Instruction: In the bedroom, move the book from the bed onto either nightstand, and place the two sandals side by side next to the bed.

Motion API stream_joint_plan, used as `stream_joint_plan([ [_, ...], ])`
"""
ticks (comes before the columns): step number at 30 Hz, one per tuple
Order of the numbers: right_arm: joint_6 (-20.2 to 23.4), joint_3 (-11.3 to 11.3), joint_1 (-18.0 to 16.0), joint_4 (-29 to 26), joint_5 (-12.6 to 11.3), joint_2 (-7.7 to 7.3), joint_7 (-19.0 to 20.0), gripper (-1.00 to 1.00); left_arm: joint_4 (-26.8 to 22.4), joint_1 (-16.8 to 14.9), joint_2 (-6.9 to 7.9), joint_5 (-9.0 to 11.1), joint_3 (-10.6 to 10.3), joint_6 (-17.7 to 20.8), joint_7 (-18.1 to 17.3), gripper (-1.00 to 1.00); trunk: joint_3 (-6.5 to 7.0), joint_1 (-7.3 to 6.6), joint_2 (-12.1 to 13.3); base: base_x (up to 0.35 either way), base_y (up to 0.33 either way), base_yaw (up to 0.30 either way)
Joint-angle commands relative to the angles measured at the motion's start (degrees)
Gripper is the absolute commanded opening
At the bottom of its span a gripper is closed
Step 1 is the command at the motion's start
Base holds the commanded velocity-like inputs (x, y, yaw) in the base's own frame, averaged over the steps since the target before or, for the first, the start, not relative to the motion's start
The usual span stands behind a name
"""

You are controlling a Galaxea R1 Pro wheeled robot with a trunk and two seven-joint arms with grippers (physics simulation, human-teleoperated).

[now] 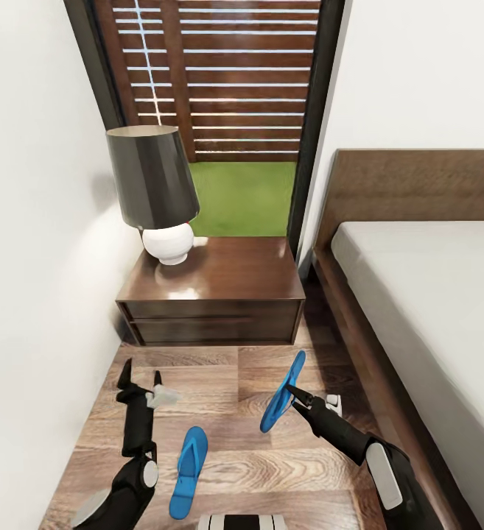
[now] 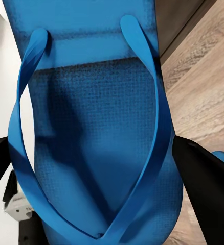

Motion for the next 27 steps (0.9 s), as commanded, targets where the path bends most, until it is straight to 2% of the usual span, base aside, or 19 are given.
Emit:
stream_joint_plan([
  [1,0.33,-0.2,-0.04,-0.01,-0.04,0.06,0.14,-1.0,0.11,0.0,0.12,-1.07,-1.01,0.09,0.3,1.0,-0.04,-0.01,-0.02,0.0,0.0,0.0],
  [5,0.33,-0.2,-0.04,-0.01,-0.04,0.06,0.14,-1.0,0.42,0.11,0.11,-2.42,-2.54,-0.12,0.34,1.0,-0.04,-0.01,-0.02,0.0,0.0,0.0],
  [10,0.33,-0.2,-0.04,-0.01,-0.04,0.06,0.14,-1.0,-0.89,0.16,0.21,-2.94,-2.54,0.09,1.01,1.0,-0.04,-0.01,-0.02,0.0,0.0,0.0],
  [13,0.33,-0.2,-0.04,-0.01,-0.04,0.06,0.14,-1.0,0.46,0.16,2.45,-2.64,-1.11,-0.11,1.25,1.0,-0.04,-0.01,-0.02,0.0,0.0,0.0],
  [15,0.33,-0.2,-0.04,-0.01,-0.07,0.06,0.14,-1.0,1.72,0.19,3.07,-2.87,-0.84,-0.16,1.35,1.0,-0.04,-0.01,-0.02,0.0,0.0,0.0],
  [16,0.33,-0.2,-0.04,-0.01,-0.05,0.06,0.14,-1.0,3.42,0.22,3.43,-3.71,-0.98,-0.02,1.49,1.0,-0.04,-0.01,-0.02,0.0,0.0,0.0],
  [18,0.33,-0.2,-0.04,-0.01,-0.05,0.06,0.14,-1.0,4.35,0.27,3.26,-6.13,-2.36,0.76,1.62,1.0,-0.04,-0.01,-0.02,0.0,0.0,0.0],
  [19,0.33,-0.2,-0.04,-0.01,-0.04,0.06,0.14,-1.0,4.64,0.31,3.1,-9.05,-4.18,1.79,1.68,1.0,-0.04,-0.01,-0.02,0.0,0.0,0.0],
  [20,0.33,-0.2,-0.04,-0.01,-0.04,0.06,0.14,-1.0,4.99,0.34,2.95,-15.3,-7.81,4.31,1.82,1.0,-0.04,-0.01,-0.02,0.0,0.0,0.0],
  [21,0.33,-0.2,-0.04,-0.01,-0.04,0.06,0.14,-1.0,5.1,0.37,2.89,-19.3,-9.79,6.13,1.92,1.0,-0.04,-0.01,-0.02,0.0,0.0,0.0],
  [22,0.33,-0.2,-0.04,-0.01,-0.04,0.06,0.14,-1.0,5.12,0.38,2.87,-20.96,-10.49,6.93,1.96,1.0,-0.04,-0.01,-0.02,0.0,0.0,0.0],
  [23,0.33,-0.2,-0.05,-0.01,-0.06,0.06,0.14,-1.0,5.07,0.4,2.81,-24.27,-11.92,8.57,2.25,1.0,-0.04,-0.01,-0.02,0.0,0.0,0.0],
  [25,0.33,-0.19,-0.05,-0.01,-0.05,0.06,0.14,-1.0,5.0,0.4,2.43,-26.3,-12.81,9.57,3.75,1.0,-0.04,-0.01,-0.02,0.0,0.0,0.0],
  [27,0.33,-0.19,-0.04,-0.01,-0.04,0.06,0.14,-1.0,4.8,0.42,2.15,-27.07,-13.03,10.11,6.62,1.0,-0.04,-0.01,-0.02,0.0,0.0,0.0],
])
